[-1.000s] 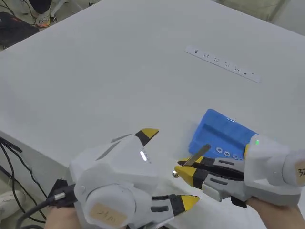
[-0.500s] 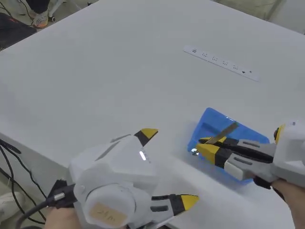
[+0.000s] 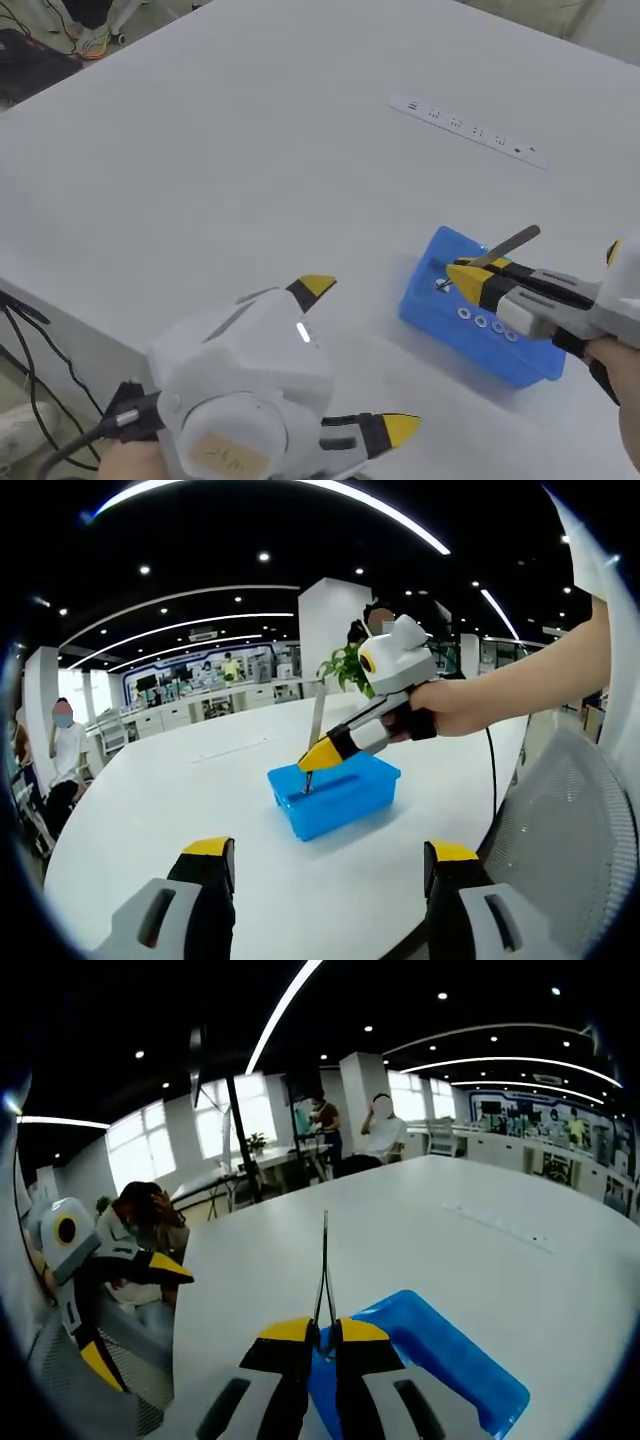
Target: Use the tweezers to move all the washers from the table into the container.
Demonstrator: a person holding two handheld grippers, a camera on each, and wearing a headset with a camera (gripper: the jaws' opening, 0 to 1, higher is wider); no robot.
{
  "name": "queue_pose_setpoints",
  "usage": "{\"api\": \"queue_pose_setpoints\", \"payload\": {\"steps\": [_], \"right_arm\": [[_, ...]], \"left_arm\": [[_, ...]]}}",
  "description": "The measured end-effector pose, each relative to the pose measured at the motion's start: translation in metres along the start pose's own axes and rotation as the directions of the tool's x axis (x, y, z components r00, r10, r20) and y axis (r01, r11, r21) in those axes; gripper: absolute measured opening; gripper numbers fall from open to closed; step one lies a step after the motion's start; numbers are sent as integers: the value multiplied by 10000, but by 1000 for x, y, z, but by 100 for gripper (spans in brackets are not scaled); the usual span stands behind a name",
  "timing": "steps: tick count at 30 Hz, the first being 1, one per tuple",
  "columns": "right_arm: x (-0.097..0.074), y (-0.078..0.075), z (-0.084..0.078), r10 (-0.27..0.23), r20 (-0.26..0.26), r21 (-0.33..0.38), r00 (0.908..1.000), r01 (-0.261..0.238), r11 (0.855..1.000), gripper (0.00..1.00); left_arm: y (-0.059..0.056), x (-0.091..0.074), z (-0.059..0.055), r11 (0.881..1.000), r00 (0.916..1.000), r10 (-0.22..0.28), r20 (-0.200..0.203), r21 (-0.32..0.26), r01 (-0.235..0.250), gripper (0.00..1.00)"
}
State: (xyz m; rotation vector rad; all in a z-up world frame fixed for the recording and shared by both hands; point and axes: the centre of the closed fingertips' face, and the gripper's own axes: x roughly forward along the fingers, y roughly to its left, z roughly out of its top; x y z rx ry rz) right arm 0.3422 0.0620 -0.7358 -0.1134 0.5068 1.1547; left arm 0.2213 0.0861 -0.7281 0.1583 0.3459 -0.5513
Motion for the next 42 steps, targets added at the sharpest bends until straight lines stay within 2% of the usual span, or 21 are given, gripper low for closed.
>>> {"api": "queue_pose_setpoints", "payload": {"steps": [4,8,11,16,24,36,42], "right_arm": [[2,-9,-4,-205,-58,263,9998,206,9994,4],[5,-21,-14,-440,-356,435,9984,455,9980,4],[7,-26,-20,-458,-528,338,9976,476,9983,4],[5,-32,-24,-499,-557,343,9972,518,9981,4],[6,-34,-32,-307,-632,299,9975,326,9990,4],[14,-37,-43,40,-856,-111,9963,-49,9999,4],[17,-39,-45,50,-902,-257,9959,-73,9996,5]], "left_arm": [[0,0,-1,10000,9999,-14,-114,13,14,78],[-1,0,-1,10000,9999,-62,-105,53,63,74],[-3,0,-2,9998,9997,-195,-154,73,196,68],[-7,2,-5,9993,9986,-374,-362,3,374,69],[-8,3,-12,9977,9962,-553,-676,-425,525,73],[-5,4,-21,9986,9922,-477,-1151,-288,447,70],[-5,4,-20,9984,9932,-493,-1059,-312,462,74]]}}
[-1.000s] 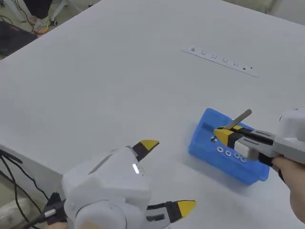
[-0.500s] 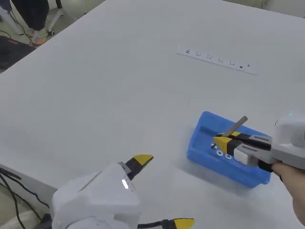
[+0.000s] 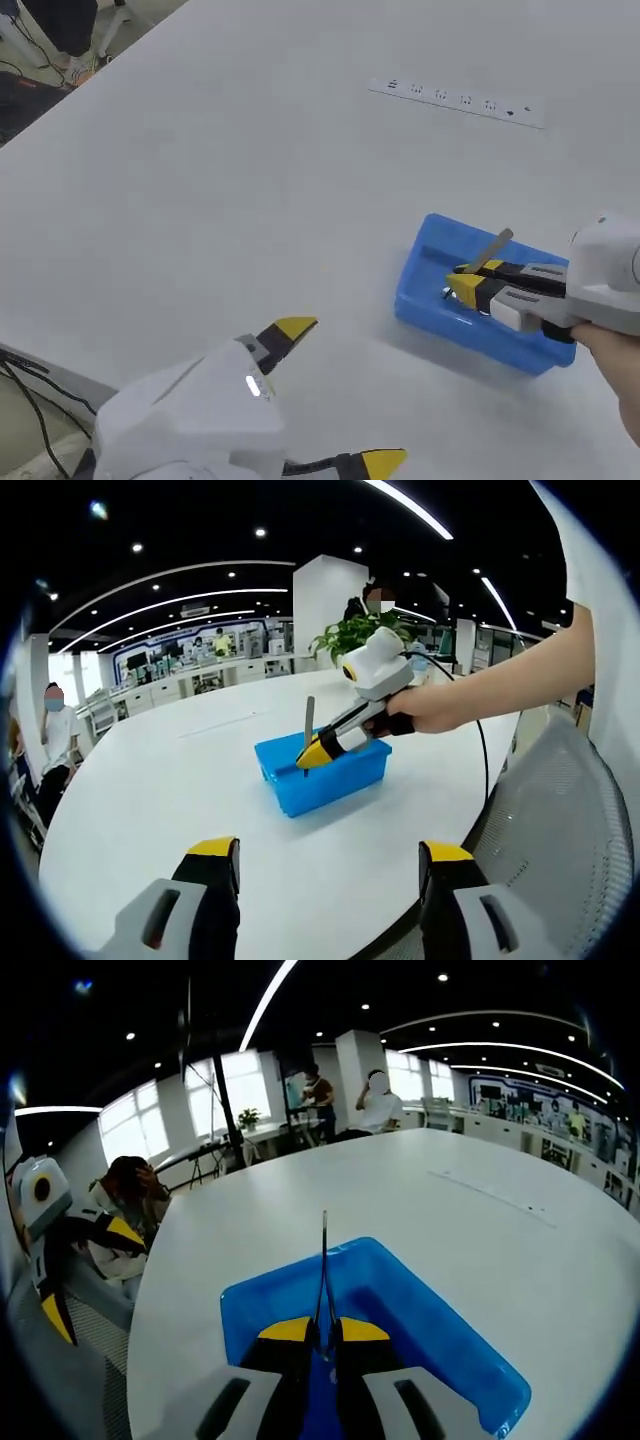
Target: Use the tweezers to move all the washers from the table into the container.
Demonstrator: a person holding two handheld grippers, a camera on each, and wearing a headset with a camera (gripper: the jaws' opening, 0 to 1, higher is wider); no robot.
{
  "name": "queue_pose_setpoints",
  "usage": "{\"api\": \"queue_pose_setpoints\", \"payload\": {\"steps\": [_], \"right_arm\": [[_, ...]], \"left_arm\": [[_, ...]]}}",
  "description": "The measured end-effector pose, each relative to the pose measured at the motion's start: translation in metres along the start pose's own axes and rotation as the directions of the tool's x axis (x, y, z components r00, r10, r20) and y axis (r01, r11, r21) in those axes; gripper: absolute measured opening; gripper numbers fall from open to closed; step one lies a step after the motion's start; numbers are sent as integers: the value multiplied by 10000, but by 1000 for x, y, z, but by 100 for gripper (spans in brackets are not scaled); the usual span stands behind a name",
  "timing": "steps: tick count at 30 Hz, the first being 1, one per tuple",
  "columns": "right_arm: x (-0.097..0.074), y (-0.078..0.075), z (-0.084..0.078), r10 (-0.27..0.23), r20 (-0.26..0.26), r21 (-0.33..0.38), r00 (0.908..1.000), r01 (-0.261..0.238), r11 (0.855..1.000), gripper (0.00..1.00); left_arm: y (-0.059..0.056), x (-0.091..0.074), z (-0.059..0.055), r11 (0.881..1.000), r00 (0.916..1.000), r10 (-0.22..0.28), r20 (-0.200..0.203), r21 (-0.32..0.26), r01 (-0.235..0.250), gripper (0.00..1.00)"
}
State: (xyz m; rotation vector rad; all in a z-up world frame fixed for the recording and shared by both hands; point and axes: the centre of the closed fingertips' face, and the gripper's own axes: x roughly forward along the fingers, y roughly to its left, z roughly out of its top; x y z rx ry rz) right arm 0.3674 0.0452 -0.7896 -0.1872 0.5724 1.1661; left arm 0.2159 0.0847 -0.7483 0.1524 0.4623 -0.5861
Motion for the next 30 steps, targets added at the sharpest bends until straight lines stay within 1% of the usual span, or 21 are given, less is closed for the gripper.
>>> {"api": "queue_pose_setpoints", "payload": {"steps": [2,7,12,15,16,19,20,21,22,23,24,26,27,28,29,30], "right_arm": [[0,0,1,-3,33,1,10000,3,10000,5],[1,1,1,-17,-38,-162,10000,16,9999,5],[-7,6,11,-56,246,-281,9997,63,9996,5],[-16,12,20,-79,493,-464,9988,102,9989,5],[-21,15,26,-126,739,-551,9972,167,9983,5],[-36,28,38,-41,1235,-762,9923,136,9970,4],[-42,33,40,-22,1348,-805,9909,131,9967,4],[-44,34,41,4,1385,-827,9904,112,9965,4],[-52,43,43,120,1518,-928,9883,22,9957,4],[-55,47,43,214,1551,-991,9877,-60,9951,3],[-59,55,40,414,1488,-1131,9880,-246,9933,3],[-63,64,33,636,1303,-1302,9894,-465,9904,3],[-65,71,23,865,939,-1570,9918,-711,9850,3],[-66,74,17,964,695,-1711,9929,-833,9817,2],[-67,78,6,1095,342,-1905,9934,-1010,9765,2],[-68,79,2,1167,216,-1930,9929,-1103,9750,2]], "left_arm": [[0,0,-1,10000,10000,7,-81,30,-7,73],[0,0,-1,10000,10000,49,-19,45,-49,74],[1,-1,0,9999,10000,97,-7,59,-97,75],[1,-1,1,9999,9999,110,32,66,-110,75],[1,-1,1,9999,9999,111,48,60,-112,75],[1,-1,1,9999,9999,134,46,55,-134,75],[1,-1,1,9999,9999,130,43,60,-130,75],[1,-1,1,9999,9999,126,44,61,-126,75],[0,-1,1,9999,9999,111,58,72,-111,75],[0,-1,1,9999,9999,103,58,79,-103,75],[0,-1,1,9999,9999,98,46,85,-99,75],[-1,-1,1,9999,10000,75,35,104,-76,74],[-1,-1,1,9999,10000,69,39,111,-70,74],[-1,-1,1,9999,10000,59,46,110,-59,74],[-1,-1,1,9999,10000,53,55,111,-53,74],[-1,-1,1,9999,10000,45,56,116,-46,74]]}}
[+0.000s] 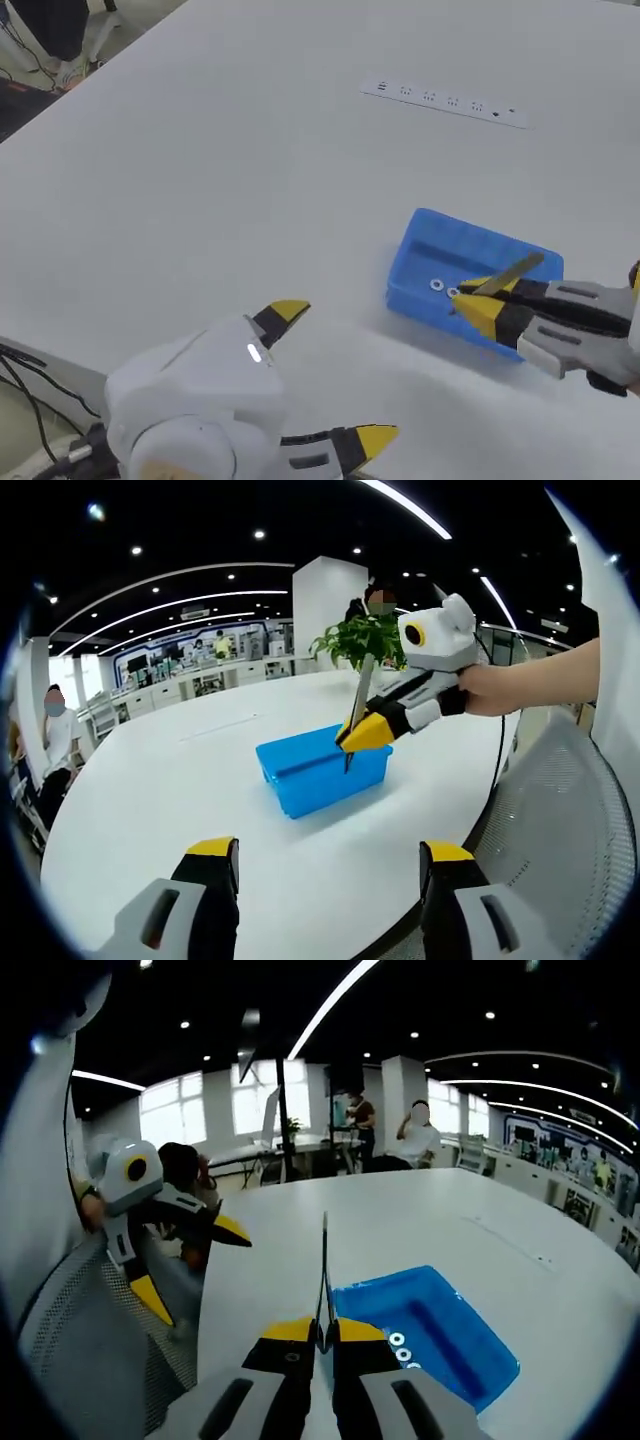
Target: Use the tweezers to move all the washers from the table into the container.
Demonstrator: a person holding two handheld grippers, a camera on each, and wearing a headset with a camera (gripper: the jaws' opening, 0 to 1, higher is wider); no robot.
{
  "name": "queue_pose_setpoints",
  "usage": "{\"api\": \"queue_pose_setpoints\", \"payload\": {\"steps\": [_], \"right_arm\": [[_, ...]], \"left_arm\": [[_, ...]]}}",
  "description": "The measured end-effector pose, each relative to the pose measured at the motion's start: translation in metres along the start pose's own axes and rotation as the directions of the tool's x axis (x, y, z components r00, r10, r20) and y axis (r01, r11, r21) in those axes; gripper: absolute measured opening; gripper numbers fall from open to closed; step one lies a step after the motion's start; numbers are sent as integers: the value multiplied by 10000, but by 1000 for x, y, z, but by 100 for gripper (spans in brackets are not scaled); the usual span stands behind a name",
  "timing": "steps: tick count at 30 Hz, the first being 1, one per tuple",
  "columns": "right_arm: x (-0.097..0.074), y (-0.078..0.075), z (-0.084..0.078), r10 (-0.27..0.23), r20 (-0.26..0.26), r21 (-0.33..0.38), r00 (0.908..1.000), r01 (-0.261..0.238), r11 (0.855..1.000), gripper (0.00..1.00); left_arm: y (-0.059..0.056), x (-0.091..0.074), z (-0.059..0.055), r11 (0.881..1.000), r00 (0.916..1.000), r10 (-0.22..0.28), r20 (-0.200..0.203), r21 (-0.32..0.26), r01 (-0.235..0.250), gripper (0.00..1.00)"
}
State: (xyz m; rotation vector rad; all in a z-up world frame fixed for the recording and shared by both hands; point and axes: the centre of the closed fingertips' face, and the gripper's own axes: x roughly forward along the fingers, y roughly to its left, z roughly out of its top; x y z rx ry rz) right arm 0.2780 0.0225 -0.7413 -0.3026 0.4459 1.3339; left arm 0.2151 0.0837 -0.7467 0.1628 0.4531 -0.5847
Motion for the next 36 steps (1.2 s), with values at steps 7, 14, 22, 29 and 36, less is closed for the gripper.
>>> {"api": "queue_pose_setpoints", "payload": {"steps": [7,14,22,29,36], "right_arm": [[-12,17,-70,606,-3036,-570,9509,-816,9950,2],[4,31,-75,893,-3597,-1433,9288,-1495,9783,2],[31,40,-82,1100,-3295,-1924,9377,-1808,9645,2],[31,45,-85,1133,-3266,-2316,9383,-1957,9529,2],[25,42,-88,1134,-3515,-2590,9293,-2129,9421,3]], "left_arm": [[0,1,-1,10000,10000,-3,-48,14,3,74],[1,1,-2,10000,9999,9,-102,53,-9,73],[1,1,-3,10000,9998,27,-174,27,-26,73],[0,1,-4,10000,9998,-4,-176,25,5,73],[0,1,-3,10000,9999,-29,-166,27,30,73]]}}
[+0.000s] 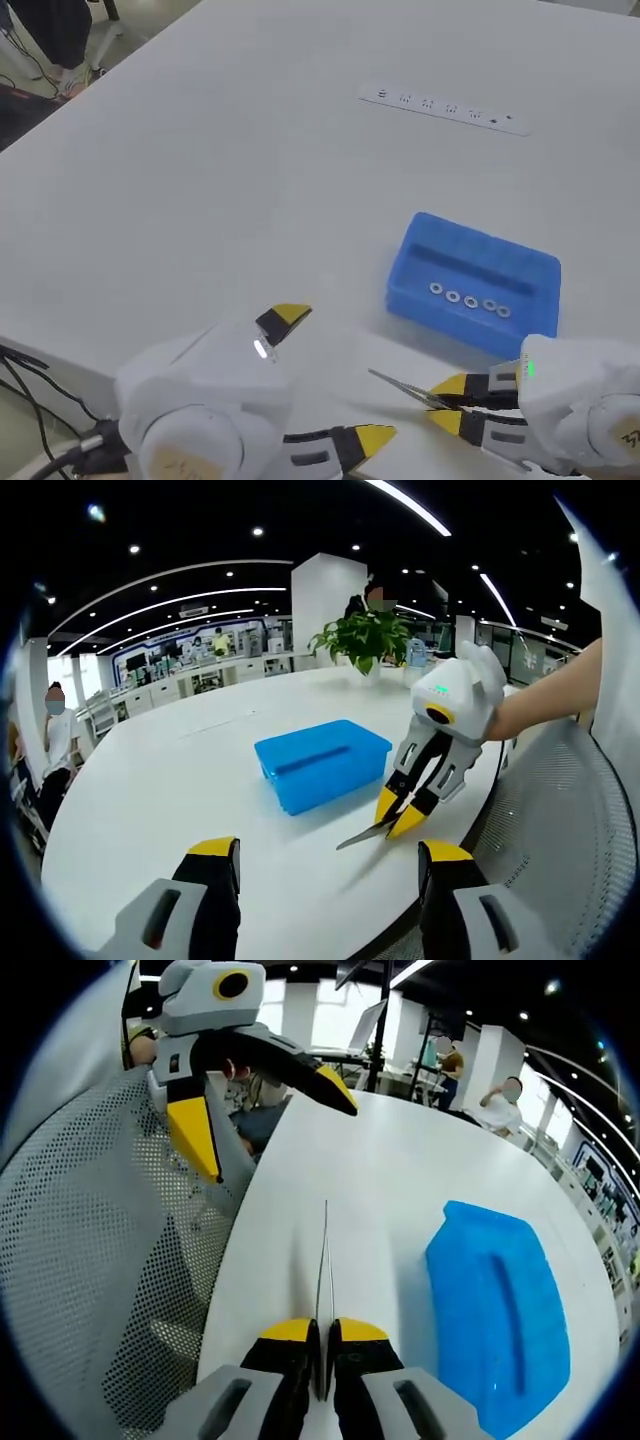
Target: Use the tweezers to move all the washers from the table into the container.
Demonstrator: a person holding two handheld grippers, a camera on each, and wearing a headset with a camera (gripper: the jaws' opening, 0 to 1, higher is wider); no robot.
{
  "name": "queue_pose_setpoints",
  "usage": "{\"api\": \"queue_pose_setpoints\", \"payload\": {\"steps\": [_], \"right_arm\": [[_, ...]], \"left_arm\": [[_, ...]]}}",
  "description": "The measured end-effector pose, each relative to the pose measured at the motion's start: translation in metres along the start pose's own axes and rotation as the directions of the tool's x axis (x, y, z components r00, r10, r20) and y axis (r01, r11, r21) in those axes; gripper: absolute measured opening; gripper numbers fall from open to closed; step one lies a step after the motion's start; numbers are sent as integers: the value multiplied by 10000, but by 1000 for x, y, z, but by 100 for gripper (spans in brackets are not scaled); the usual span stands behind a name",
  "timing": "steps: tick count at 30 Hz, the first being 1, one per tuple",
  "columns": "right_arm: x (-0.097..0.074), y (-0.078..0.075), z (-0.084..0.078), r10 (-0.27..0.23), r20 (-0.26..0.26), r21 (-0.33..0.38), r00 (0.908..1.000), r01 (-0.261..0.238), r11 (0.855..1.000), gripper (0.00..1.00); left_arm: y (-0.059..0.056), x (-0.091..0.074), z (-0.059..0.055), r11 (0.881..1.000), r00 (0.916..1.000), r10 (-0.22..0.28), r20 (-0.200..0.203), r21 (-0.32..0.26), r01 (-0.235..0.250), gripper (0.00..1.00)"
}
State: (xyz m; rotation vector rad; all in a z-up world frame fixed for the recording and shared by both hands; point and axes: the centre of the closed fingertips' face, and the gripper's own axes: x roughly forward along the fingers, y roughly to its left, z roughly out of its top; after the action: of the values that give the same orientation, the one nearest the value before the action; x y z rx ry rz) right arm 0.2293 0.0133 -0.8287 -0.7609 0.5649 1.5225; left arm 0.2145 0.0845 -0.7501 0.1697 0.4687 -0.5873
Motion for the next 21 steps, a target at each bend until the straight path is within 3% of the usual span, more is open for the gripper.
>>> {"api": "queue_pose_setpoints", "payload": {"steps": [21], "right_arm": [[-4,0,2,270,345,668,9990,-292,9973,8]], "left_arm": [[0,1,0,9999,10000,-4,-31,-111,3,75]]}}
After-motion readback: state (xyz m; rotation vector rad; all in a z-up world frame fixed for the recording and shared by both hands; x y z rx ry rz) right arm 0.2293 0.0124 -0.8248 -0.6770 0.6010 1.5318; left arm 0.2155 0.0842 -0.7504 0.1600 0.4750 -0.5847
